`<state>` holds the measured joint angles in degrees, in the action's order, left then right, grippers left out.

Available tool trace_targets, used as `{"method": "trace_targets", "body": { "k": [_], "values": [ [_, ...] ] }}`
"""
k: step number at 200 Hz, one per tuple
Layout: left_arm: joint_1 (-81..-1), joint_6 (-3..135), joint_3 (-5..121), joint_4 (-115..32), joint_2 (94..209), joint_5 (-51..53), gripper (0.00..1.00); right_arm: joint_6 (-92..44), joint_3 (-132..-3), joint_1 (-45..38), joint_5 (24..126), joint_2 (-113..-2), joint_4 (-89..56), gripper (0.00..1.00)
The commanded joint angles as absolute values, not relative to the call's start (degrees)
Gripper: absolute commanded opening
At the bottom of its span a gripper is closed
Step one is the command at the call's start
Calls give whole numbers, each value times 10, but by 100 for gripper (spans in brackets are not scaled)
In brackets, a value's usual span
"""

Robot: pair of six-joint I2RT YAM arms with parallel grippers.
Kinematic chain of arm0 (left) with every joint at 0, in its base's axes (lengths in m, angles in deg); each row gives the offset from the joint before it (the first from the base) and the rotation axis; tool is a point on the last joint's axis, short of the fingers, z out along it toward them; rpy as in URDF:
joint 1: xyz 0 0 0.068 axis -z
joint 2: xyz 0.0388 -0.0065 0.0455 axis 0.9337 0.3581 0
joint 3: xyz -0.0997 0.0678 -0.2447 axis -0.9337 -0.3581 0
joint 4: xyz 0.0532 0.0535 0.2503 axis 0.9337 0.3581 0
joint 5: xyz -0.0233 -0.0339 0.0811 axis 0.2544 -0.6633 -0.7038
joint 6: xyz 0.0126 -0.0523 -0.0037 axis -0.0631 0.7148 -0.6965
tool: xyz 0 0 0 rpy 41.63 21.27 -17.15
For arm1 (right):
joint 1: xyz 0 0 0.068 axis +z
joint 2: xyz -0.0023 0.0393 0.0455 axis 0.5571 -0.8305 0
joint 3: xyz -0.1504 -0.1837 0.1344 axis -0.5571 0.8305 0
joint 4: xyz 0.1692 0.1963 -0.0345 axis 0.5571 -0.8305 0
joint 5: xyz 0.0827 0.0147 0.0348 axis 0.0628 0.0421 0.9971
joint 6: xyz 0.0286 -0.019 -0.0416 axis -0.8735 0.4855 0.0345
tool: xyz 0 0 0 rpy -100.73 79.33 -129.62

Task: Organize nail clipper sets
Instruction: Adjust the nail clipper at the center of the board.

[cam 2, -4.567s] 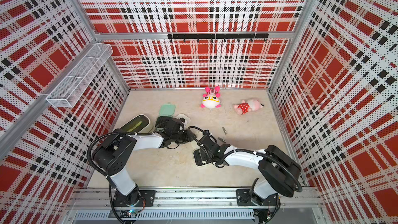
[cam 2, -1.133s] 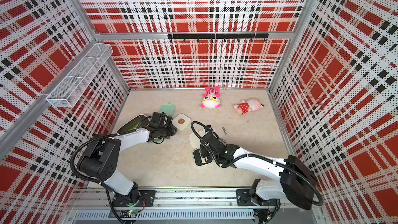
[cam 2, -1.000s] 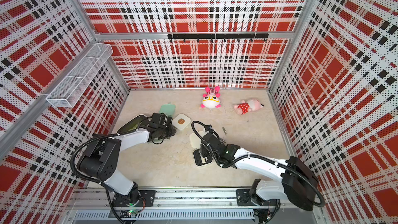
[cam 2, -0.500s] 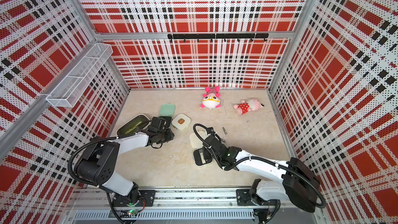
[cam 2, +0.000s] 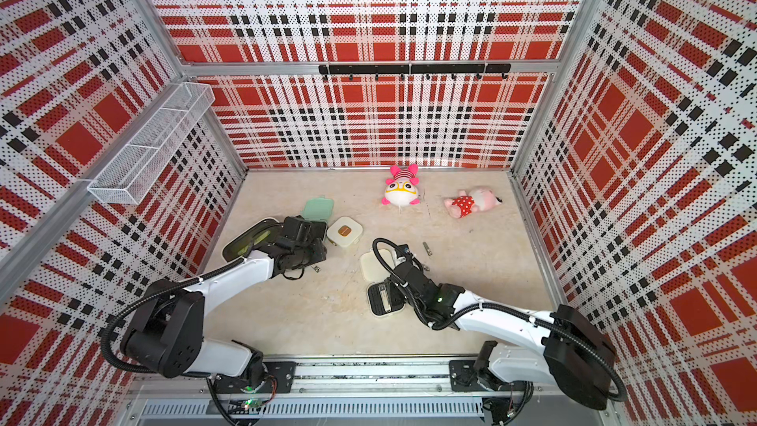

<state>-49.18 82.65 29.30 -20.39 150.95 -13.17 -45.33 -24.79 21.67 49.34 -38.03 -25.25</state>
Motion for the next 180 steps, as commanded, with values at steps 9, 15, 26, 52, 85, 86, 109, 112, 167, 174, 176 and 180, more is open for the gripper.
{"method": "trace_targets", "body": {
  "k": [9,15,26,52,85,86,109,112,167,174,176,180],
  "values": [
    [-505,826,282,-182,1516,-148,53,-458,-239,222,505,-391,-214,52],
    [-507,826,281,-182,1519,-149,52,-458,-238,222,506,-392,-213,52],
    [-506,826,279,-183,1526,-150,52,-458,-236,222,506,-392,-210,53],
    [-505,826,277,-189,1544,-148,52,-455,-231,222,505,-387,-202,55],
    [-502,824,280,-187,1564,-156,52,-453,-226,222,506,-386,-195,56],
    [-502,824,280,-186,1564,-156,52,-454,-226,222,506,-386,-194,56],
    [-496,823,281,-183,1575,-164,52,-454,-219,222,506,-386,-184,57],
    [-495,823,282,-182,1577,-164,52,-455,-218,222,506,-386,-184,57],
    [-473,813,299,-150,1597,-192,45,-449,-222,222,495,-387,-184,57],
    [-470,810,301,-144,1597,-195,45,-447,-222,222,494,-386,-184,57],
    [-470,809,303,-142,1597,-195,45,-447,-223,222,493,-386,-184,57],
    [-468,808,304,-138,1599,-196,44,-446,-223,222,493,-386,-184,57]
  ]
}}
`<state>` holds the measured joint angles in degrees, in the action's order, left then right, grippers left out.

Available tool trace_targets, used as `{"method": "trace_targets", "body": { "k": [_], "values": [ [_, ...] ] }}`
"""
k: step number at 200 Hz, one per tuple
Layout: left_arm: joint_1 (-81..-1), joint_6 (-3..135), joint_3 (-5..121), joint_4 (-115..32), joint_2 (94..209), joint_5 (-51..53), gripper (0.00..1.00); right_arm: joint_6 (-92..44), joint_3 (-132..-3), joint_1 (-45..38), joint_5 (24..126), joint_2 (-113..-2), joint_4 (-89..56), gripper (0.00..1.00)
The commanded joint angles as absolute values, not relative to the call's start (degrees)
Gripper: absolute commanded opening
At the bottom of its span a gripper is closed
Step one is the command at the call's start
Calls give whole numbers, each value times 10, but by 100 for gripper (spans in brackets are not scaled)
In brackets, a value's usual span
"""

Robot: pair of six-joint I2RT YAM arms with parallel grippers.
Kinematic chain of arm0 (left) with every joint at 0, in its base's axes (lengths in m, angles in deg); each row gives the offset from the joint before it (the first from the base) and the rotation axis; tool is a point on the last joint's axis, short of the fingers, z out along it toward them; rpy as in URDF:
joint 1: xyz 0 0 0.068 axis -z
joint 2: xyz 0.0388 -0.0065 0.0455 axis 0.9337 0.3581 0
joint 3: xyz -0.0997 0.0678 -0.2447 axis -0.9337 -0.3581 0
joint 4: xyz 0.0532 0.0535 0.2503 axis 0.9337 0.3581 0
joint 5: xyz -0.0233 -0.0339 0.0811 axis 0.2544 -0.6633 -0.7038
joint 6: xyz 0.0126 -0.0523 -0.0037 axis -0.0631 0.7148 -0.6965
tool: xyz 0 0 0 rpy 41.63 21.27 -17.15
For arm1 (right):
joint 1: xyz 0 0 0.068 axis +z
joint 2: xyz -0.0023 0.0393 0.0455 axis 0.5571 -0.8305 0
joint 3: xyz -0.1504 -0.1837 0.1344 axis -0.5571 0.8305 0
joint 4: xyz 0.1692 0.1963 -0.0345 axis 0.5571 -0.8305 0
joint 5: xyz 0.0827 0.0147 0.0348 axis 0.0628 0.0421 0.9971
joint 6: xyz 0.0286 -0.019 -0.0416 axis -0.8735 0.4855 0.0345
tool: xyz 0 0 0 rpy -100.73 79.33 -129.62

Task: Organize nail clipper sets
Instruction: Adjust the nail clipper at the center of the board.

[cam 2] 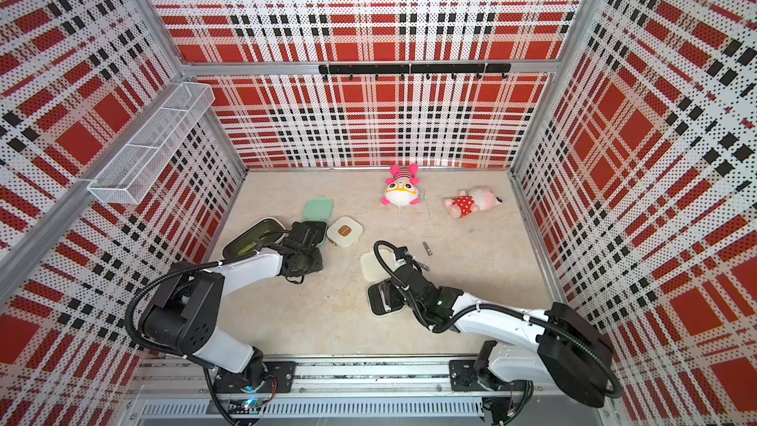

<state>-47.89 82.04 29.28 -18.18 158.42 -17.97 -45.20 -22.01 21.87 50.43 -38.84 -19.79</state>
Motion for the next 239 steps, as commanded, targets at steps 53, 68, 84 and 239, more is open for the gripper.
{"method": "trace_targets", "body": {
  "k": [53,68,84,239],
  "values": [
    [-463,797,297,-120,1601,-185,33,-444,-226,222,479,-385,-184,57],
    [-462,798,298,-119,1598,-181,30,-444,-226,222,478,-385,-184,57],
    [-461,799,298,-119,1593,-177,27,-443,-227,222,478,-386,-184,57],
    [-433,800,301,-116,1598,-148,26,-447,-230,221,463,-389,-188,56]
  ]
}}
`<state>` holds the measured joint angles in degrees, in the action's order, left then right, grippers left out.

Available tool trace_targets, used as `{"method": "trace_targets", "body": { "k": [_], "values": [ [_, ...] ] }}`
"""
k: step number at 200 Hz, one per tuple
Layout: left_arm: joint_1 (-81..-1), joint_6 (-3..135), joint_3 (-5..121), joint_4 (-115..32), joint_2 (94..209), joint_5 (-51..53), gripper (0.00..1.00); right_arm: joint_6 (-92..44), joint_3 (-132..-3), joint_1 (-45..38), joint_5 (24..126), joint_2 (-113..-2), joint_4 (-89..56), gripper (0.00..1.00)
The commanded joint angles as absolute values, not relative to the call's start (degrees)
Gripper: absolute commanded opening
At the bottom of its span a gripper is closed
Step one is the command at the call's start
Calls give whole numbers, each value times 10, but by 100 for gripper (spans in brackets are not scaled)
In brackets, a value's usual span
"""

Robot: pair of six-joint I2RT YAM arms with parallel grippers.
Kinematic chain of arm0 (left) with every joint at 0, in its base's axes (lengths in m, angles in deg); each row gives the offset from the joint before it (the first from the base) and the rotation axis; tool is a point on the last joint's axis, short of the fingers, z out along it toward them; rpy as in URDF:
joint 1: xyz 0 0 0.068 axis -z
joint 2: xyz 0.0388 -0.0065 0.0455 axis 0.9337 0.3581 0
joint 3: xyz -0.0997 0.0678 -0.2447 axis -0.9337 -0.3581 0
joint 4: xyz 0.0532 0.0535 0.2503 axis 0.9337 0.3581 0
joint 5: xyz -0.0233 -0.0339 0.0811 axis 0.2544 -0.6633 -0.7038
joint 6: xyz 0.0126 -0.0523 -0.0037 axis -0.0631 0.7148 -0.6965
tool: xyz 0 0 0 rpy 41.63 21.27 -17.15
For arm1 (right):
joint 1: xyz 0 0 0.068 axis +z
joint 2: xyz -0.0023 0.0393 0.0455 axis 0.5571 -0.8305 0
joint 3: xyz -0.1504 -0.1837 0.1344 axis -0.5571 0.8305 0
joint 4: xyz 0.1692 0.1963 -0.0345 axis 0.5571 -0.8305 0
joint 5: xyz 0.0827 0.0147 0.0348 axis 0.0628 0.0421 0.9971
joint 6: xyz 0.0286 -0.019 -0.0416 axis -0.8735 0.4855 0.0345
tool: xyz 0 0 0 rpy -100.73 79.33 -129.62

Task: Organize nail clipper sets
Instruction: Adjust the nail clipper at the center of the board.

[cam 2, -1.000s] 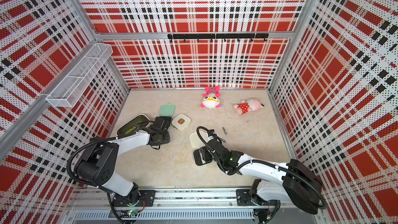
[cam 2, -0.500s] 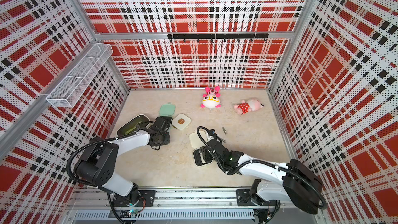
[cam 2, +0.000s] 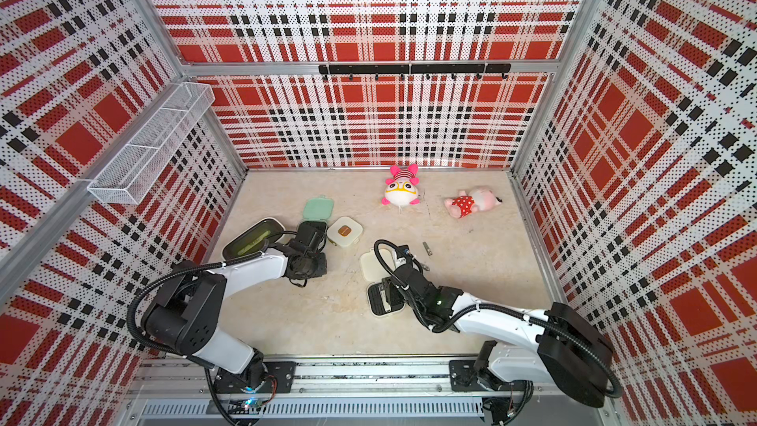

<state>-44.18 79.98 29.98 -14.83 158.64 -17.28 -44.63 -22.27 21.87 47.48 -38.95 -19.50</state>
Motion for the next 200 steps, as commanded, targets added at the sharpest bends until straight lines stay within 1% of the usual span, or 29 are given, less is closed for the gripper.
{"method": "trace_targets", "body": {
  "k": [1,24,67,97,137,168,200],
  "values": [
    [-433,800,301,-116,1598,-148,27,-447,-230,221,463,-390,-188,56],
    [-425,797,306,-106,1602,-156,28,-448,-232,221,457,-385,-193,57],
    [-414,787,318,-89,1613,-160,21,-449,-235,221,451,-378,-195,57],
    [-407,779,332,-75,1614,-168,14,-453,-240,221,443,-373,-206,57],
    [-391,766,375,-45,1591,-170,12,-484,-241,215,415,-355,-236,57],
    [-353,748,450,-13,1583,-175,12,-519,-243,177,408,-335,-282,57],
    [-284,713,547,-10,1614,-152,13,-571,-224,113,413,-288,-335,56]
  ]
}}
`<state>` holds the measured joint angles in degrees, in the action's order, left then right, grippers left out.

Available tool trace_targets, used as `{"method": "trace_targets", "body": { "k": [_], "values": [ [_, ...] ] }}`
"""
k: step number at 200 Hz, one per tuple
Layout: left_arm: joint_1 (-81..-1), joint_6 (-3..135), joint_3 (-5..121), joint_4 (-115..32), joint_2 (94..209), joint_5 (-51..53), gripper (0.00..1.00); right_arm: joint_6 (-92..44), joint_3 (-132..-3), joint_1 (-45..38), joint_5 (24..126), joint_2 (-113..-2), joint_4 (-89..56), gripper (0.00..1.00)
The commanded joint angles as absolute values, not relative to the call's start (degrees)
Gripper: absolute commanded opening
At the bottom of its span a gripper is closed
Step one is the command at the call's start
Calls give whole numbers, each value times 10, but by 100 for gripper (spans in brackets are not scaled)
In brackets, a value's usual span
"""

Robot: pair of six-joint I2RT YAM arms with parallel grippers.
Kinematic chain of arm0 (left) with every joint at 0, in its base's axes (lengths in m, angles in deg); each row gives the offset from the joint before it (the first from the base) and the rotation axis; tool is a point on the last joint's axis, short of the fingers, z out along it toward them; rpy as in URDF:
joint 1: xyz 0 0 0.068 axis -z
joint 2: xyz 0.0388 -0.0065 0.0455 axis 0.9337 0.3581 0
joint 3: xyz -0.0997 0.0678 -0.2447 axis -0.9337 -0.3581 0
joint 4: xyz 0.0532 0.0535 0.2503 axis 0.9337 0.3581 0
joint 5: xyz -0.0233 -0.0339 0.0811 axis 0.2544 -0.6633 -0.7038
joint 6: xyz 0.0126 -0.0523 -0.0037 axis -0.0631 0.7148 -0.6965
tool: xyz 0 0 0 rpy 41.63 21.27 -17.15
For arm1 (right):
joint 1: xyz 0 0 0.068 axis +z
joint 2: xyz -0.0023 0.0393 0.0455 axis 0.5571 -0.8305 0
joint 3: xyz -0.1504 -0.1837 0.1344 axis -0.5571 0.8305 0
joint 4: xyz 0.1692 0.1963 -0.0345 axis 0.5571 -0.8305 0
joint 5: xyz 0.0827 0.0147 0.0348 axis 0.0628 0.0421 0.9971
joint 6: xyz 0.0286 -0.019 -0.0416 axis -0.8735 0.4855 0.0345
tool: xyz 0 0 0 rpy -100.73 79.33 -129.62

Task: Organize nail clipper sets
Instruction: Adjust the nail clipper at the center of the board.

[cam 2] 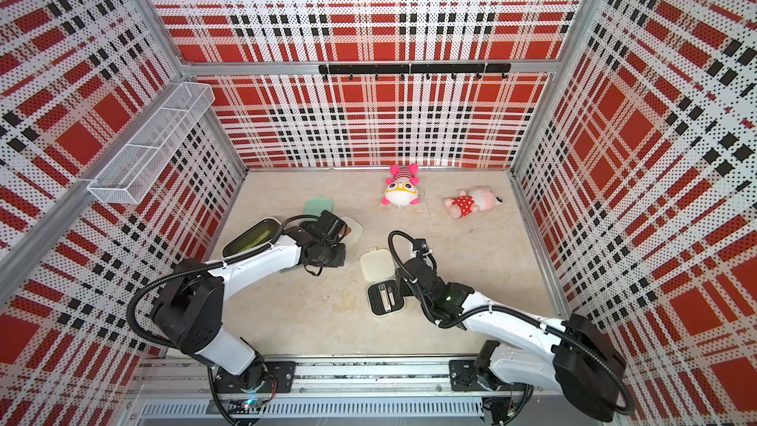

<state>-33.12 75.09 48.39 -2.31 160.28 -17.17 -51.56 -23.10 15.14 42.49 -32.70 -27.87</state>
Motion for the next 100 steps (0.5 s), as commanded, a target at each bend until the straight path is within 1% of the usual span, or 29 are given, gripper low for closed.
{"method": "trace_targets", "body": {
  "k": [1,51,68,100],
  "values": [
    [-281,711,550,-11,1616,-152,13,-573,-223,112,413,-286,-338,56],
    [-178,637,688,-11,1749,-101,10,-653,-180,39,417,-182,-428,57],
    [-156,620,707,-13,1784,-88,10,-678,-166,36,408,-140,-462,57],
    [-117,603,710,-30,1815,-74,10,-721,-137,34,397,-55,-524,58]
  ]
}}
